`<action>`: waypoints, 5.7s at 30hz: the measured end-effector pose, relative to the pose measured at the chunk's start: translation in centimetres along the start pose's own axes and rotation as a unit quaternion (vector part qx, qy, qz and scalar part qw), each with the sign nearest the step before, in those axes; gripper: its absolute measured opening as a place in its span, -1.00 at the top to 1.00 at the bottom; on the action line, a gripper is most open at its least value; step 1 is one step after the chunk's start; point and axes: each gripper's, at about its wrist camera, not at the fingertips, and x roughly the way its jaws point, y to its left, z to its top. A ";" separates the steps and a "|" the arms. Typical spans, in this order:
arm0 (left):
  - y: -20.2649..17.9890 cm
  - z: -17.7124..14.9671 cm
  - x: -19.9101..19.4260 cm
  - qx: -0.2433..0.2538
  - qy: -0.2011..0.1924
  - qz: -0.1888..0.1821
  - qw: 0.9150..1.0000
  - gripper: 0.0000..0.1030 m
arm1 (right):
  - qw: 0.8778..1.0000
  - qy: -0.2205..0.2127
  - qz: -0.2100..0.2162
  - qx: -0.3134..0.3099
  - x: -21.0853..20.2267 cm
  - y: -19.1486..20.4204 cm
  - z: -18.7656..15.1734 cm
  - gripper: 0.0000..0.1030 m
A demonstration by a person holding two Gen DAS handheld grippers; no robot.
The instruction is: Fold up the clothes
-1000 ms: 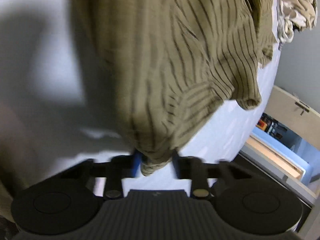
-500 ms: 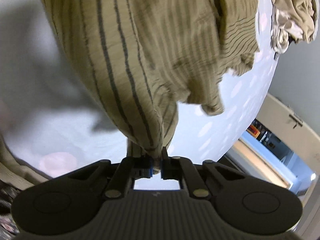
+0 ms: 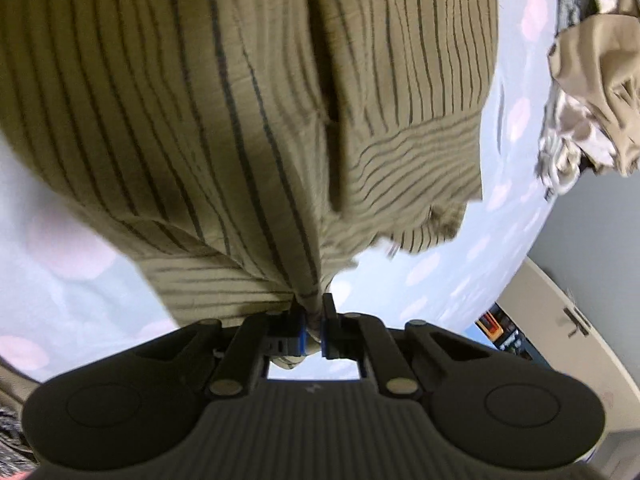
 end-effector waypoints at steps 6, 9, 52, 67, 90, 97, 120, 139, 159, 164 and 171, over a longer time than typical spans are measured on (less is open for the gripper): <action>1.4 0.2 0.6 -0.020 0.009 -0.011 1.000 1.00 | 1.000 -0.013 -0.007 0.005 2.5 -1.4 2.0 0.86; 1.8 0.2 0.8 -0.023 0.014 -0.014 1.000 1.00 | 1.000 -0.014 -0.010 0.010 3.4 -1.4 2.9 0.77; -0.6 -2.7 -1.5 -0.004 -0.021 0.033 0.999 0.78 | 0.639 0.014 0.212 0.739 -29.6 9.9 17.6 -0.12; -1.4 7.2 -7.0 0.014 -0.110 0.078 0.991 0.40 | 0.476 -0.014 0.250 0.843 -28.6 7.7 20.5 -0.28; 5.5 21.9 -1.8 -0.041 -0.177 0.087 0.980 1.00 | 0.399 -0.052 0.340 0.850 -30.1 7.8 19.8 -0.32; 5.9 21.7 -1.3 -0.030 -0.168 0.128 0.977 1.00 | 0.280 -0.083 0.437 0.851 -32.4 10.5 18.3 -0.32; 1.1 5.1 -3.0 0.038 -0.084 0.034 0.995 0.29 | 0.177 -0.001 0.363 0.915 -30.7 16.2 20.1 -0.39; 0.8 -1.5 0.9 0.088 0.002 0.055 0.995 0.89 | 0.207 0.020 0.349 0.914 -28.7 15.5 21.0 -0.37; 8.4 -8.3 -4.2 -0.043 -0.094 0.212 0.972 0.58 | 0.269 0.049 0.367 0.889 -26.9 11.8 22.4 -0.37; 9.0 -9.0 -5.8 -0.055 -0.104 0.202 0.972 1.00 | 0.266 0.050 0.363 0.892 -27.1 11.8 22.2 -0.36; 10.1 -9.7 -7.0 -0.077 -0.108 0.204 0.970 1.00 | 0.243 0.059 0.359 0.899 -27.6 12.9 21.9 -0.35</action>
